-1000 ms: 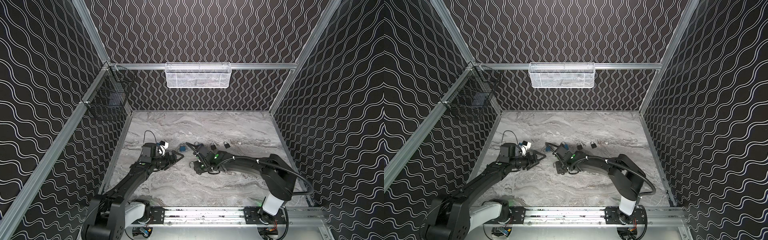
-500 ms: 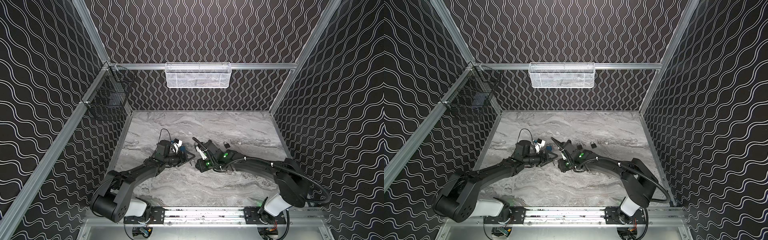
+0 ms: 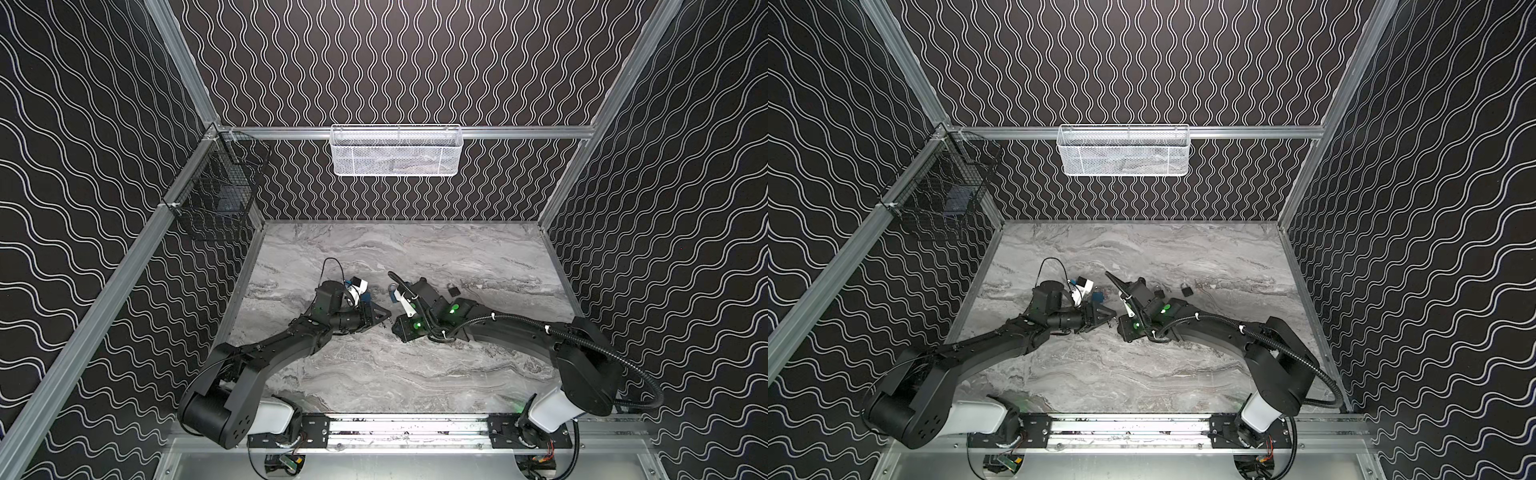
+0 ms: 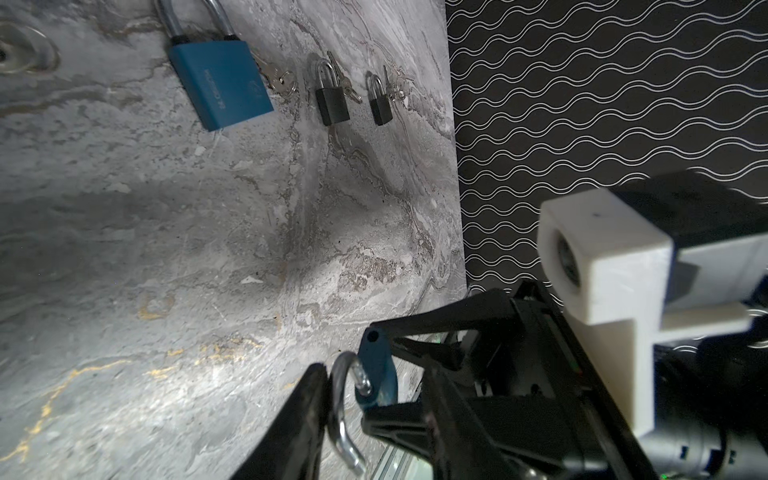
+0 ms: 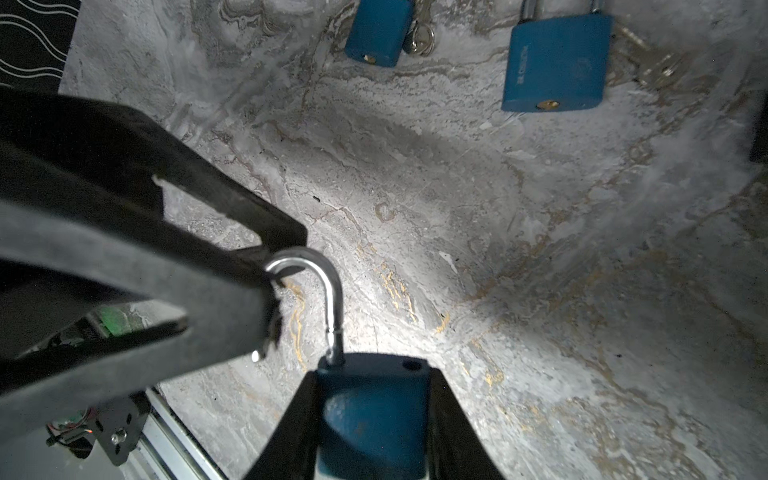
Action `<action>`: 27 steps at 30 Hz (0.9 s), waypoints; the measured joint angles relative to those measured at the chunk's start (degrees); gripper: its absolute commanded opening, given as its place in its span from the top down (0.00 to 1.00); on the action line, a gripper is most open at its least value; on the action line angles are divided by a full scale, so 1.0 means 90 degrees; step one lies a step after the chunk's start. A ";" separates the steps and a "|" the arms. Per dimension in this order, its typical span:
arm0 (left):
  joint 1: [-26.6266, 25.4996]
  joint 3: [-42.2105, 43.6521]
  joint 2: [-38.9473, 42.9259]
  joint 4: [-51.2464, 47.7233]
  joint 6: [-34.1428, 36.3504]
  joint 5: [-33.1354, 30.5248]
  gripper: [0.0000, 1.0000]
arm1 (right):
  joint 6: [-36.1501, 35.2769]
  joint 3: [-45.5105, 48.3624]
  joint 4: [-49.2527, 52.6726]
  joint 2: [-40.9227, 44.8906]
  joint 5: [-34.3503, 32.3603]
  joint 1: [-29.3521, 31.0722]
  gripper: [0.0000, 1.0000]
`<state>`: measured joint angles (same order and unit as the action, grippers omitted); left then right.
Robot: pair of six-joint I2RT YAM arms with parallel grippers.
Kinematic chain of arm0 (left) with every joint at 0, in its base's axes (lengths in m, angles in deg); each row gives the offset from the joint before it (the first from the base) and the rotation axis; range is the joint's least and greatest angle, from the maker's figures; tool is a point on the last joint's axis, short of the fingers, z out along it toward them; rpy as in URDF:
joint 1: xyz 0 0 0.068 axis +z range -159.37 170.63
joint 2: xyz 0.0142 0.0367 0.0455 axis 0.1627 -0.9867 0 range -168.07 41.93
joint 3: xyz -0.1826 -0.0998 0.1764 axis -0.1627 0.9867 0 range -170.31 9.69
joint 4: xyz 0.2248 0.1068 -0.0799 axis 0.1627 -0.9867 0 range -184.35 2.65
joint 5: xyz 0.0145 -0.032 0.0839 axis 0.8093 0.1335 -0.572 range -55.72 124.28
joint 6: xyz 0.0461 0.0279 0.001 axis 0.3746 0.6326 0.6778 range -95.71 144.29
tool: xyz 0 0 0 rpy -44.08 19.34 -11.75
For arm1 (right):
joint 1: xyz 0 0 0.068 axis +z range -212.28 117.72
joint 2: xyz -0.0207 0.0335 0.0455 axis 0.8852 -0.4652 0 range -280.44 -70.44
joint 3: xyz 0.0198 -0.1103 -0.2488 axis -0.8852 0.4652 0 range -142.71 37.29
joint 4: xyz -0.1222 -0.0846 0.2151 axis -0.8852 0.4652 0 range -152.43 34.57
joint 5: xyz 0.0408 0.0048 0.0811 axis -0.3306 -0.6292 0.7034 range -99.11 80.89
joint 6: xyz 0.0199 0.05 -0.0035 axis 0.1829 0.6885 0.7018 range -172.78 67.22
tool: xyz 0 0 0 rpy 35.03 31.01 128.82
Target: Lock with the key
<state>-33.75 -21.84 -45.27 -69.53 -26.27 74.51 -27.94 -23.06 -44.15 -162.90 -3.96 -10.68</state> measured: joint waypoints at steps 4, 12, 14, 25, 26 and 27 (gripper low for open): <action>0.0000 -0.0005 -0.0061 -0.0017 0.0005 0.0007 0.63 | 0.0000 -0.0041 0.0000 -0.0017 0.0005 0.0000 0.91; -0.0005 -0.0070 -0.0141 -0.0138 0.0024 0.0017 0.72 | 0.0000 -0.0049 -0.0012 -0.0017 0.0010 0.0000 0.91; -0.0005 -0.0090 -0.0148 -0.0146 0.0024 0.0007 0.76 | 0.0000 -0.0049 -0.0015 -0.0017 0.0007 0.0000 0.91; -0.0007 -0.0209 -0.0342 -0.0226 0.0119 0.0056 0.95 | 0.0007 -0.0049 0.0032 0.0015 -0.0039 0.0000 0.85; -0.0007 -0.0209 -0.0345 -0.0226 0.0119 0.0061 0.96 | 0.0007 -0.0049 0.0039 0.0019 -0.0041 0.0000 0.85; -0.0007 -0.0209 -0.0345 -0.0226 0.0119 0.0075 0.98 | 0.0010 -0.0049 0.0058 0.0029 -0.0039 0.0000 0.83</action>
<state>-33.81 -23.72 -48.37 -71.56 -25.20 75.18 -27.85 -23.50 -43.62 -162.64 -4.31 -10.68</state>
